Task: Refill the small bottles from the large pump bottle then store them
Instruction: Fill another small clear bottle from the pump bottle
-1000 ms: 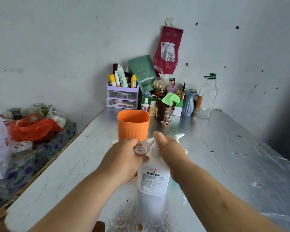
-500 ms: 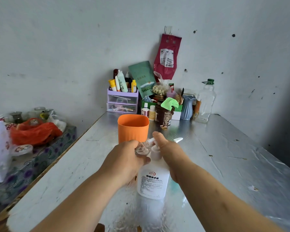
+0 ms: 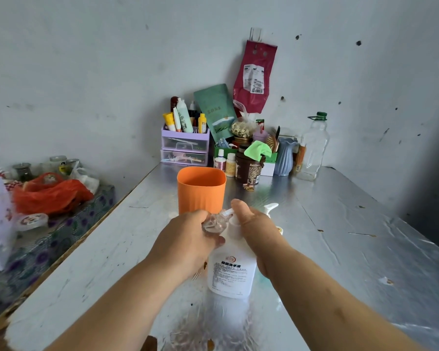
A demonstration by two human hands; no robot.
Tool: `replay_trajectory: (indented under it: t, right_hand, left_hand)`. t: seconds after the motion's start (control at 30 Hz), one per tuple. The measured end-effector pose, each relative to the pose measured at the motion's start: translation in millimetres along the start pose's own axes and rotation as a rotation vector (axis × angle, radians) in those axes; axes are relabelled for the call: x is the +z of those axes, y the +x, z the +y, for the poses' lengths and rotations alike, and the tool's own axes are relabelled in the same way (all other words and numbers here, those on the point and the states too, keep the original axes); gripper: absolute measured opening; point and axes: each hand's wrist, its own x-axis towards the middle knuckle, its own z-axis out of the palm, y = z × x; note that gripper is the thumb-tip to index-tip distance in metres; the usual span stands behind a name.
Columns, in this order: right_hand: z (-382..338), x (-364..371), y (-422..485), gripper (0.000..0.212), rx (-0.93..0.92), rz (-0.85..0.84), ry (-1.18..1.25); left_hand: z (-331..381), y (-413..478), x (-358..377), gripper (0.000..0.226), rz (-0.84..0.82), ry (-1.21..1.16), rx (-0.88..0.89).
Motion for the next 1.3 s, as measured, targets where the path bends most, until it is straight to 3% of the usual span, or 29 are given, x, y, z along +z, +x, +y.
replay_trajectory:
  t: [0.07,0.27,0.53,0.7,0.9,1.3]
  right_hand:
    - [-2.1,-0.1,-1.2,0.076,0.021,-0.009,-0.008]
    - [-14.3,-4.1,-3.1,0.063,0.007,0.004,-0.053]
    - [-11.7,-1.6,-1.6,0.076,0.043,-0.002,-0.012]
    - [-8.9,-5.4,-3.6,0.048,-0.046,-0.01,-0.03]
    - [-1.3,-5.6,-1.4,0.041,-0.075,-0.02,-0.068]
    - [-16.3,-5.9,-7.3,0.069,0.033,-0.014,-0.023]
  left_hand:
    - [1.9,-1.5,-0.3,0.018,-0.011,-0.009,0.002]
    - [7.5,-2.1,-5.5,0.026,-0.006,-0.013,0.009]
    - [7.3,-1.9,-7.0,0.022,-0.014,-0.026,0.01]
    - [4.9,-1.8,-3.8,0.023,-0.013,-0.046,0.008]
    - [-0.4,-0.4,-1.0,0.018,-0.008,-0.018,0.007]
    - [10.1,-4.9,-6.4,0.024,0.003,0.001,-0.01]
